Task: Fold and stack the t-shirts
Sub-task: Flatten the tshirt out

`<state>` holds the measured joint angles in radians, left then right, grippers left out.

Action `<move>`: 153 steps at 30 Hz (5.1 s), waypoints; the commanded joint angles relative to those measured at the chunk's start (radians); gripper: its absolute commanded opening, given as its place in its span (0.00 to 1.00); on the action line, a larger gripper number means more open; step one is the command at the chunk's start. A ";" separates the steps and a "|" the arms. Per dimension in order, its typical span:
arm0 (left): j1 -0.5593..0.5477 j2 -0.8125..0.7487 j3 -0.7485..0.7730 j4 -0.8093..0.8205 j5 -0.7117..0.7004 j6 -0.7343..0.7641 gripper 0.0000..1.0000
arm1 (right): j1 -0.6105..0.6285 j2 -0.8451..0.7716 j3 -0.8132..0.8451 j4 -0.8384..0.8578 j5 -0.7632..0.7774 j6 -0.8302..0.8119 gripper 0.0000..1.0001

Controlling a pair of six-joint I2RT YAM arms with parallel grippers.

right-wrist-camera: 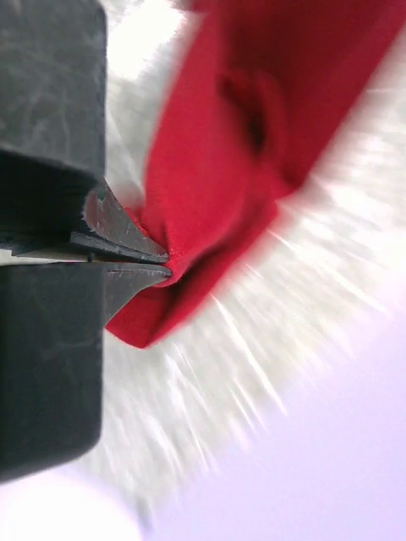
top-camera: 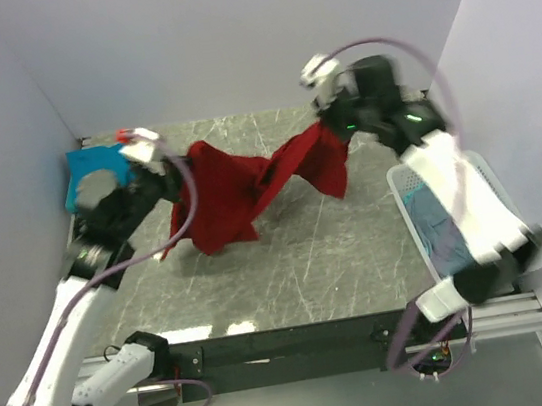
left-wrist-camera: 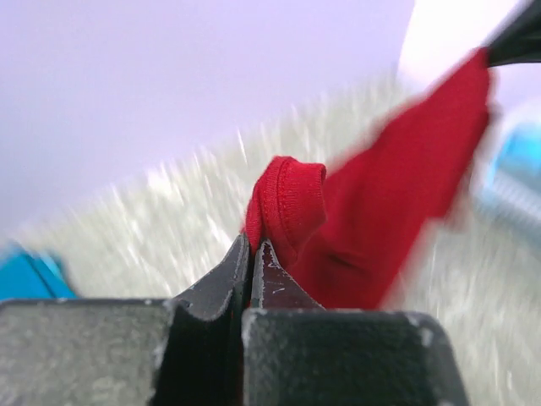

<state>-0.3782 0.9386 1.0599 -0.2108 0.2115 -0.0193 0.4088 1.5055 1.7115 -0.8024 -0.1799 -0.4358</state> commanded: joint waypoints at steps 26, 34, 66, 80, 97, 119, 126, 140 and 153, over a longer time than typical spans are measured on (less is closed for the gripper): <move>0.004 -0.359 -0.259 0.074 -0.533 -0.753 0.00 | -0.242 -0.285 -0.387 0.293 -0.187 0.098 0.01; 0.119 -0.176 -0.578 0.103 -0.442 -1.035 0.32 | -0.240 0.082 -0.341 0.161 -0.300 0.042 0.46; -0.588 0.488 -0.137 -0.320 -0.264 -0.576 0.55 | -0.347 -0.159 -0.598 0.089 -0.765 -0.284 0.66; -0.660 0.732 -0.048 -0.351 -0.386 -0.577 0.01 | -0.357 -0.149 -0.592 0.062 -0.780 -0.308 0.66; 0.188 1.206 1.163 -0.479 0.020 -0.493 0.29 | -0.366 -0.166 -0.609 0.089 -0.734 -0.296 0.66; 0.102 0.379 0.095 -0.229 0.171 -0.153 0.91 | -0.262 -0.170 -0.748 0.336 -0.433 -0.402 0.76; -0.033 0.266 -0.112 -0.262 -0.063 -0.149 0.84 | -0.263 0.174 -0.342 0.213 -0.158 -0.331 0.73; -0.047 0.157 -0.262 -0.153 -0.106 -0.140 0.84 | -0.235 0.504 -0.038 0.071 0.015 -0.353 0.71; -0.045 0.082 -0.278 -0.142 -0.198 -0.142 0.84 | -0.205 0.593 0.036 0.011 -0.018 -0.350 0.38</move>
<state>-0.4225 1.0519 0.7845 -0.3889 0.0525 -0.1692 0.1905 2.1273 1.7039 -0.7494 -0.1730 -0.7849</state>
